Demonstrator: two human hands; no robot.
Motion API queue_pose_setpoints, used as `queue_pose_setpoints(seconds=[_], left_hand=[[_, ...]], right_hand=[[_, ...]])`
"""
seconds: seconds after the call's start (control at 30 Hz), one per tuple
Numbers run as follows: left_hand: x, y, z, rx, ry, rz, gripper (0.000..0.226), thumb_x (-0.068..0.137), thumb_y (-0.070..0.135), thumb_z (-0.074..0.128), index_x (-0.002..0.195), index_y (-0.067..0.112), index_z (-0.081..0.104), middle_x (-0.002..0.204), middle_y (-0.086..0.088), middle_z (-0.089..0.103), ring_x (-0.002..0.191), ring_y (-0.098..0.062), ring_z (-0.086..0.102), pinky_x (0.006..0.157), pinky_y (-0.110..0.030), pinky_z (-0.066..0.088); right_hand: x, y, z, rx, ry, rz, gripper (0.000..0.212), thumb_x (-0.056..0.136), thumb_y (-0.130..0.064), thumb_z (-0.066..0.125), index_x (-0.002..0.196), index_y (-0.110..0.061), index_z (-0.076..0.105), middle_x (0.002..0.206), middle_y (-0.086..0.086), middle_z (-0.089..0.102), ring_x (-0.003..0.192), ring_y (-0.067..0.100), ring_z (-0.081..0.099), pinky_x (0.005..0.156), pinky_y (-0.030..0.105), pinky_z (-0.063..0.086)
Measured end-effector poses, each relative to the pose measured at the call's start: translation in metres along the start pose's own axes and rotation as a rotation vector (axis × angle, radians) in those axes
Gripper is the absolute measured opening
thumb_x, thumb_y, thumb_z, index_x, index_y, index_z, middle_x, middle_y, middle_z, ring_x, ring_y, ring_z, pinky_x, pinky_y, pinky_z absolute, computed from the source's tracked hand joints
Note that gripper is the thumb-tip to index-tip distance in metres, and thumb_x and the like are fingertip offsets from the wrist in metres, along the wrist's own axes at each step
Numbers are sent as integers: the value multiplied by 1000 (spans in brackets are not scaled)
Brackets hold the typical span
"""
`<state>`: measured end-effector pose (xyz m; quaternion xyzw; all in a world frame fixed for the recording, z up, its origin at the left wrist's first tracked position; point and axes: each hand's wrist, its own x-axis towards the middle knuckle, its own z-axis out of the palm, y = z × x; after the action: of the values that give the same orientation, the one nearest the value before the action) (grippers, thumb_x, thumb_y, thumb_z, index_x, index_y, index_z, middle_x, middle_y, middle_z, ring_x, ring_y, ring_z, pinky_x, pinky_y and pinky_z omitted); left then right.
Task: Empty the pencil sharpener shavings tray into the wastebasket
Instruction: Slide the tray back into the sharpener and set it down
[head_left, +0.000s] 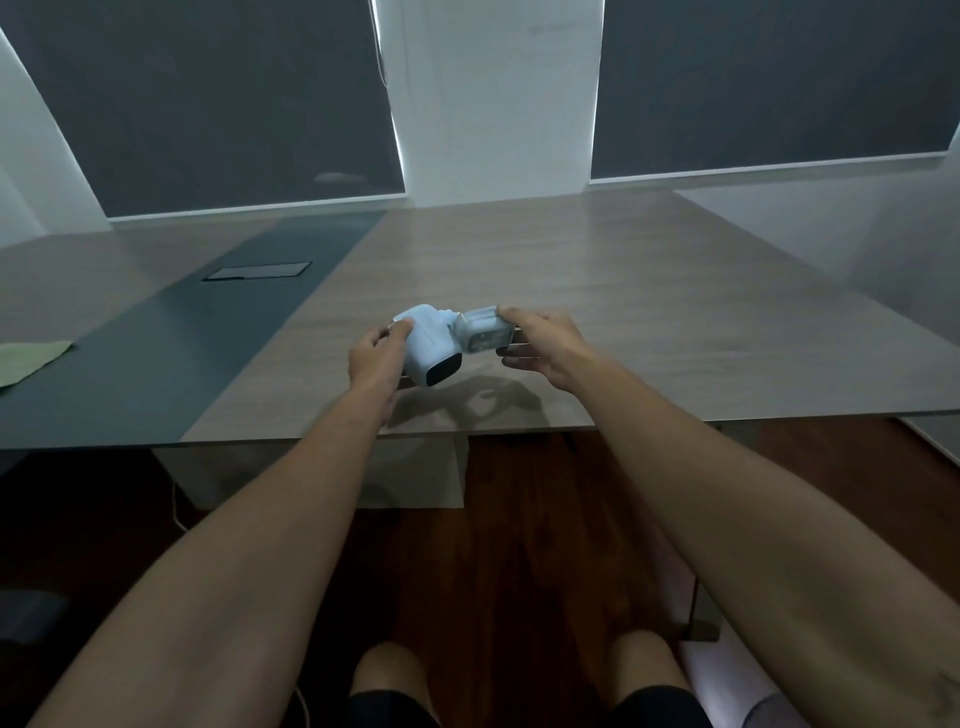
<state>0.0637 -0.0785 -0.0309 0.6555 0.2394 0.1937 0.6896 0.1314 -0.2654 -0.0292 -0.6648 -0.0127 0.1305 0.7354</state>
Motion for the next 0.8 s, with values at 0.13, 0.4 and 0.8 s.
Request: queue_pose_setpoints(seconds=[0.13, 0.4, 0.8], left_hand=[[-3, 2, 0, -25, -44, 26, 41, 88, 31, 64, 125, 13, 61, 114, -11, 65, 93, -29, 65, 59, -32, 56], [-7, 7, -1, -11, -62, 62, 27, 84, 32, 70, 107, 19, 65, 118, -10, 67, 92, -25, 67, 63, -32, 57], [-15, 7, -9, -38, 4, 55, 30, 79, 37, 72, 103, 24, 61, 116, -13, 66, 97, -30, 71, 73, -46, 62]], right_hand=[[-4, 1, 3, -33, -19, 0, 49, 86, -33, 71, 120, 2, 61, 110, 17, 66, 85, 28, 68, 67, 33, 60], [-16, 5, 8, -60, -29, -51, 48, 83, -26, 77, 119, 1, 61, 114, 17, 69, 86, 24, 71, 83, 40, 61], [-39, -6, 42, -146, -37, -23, 60, 93, -53, 40, 108, -4, 72, 101, 11, 74, 83, 24, 64, 80, 39, 59]])
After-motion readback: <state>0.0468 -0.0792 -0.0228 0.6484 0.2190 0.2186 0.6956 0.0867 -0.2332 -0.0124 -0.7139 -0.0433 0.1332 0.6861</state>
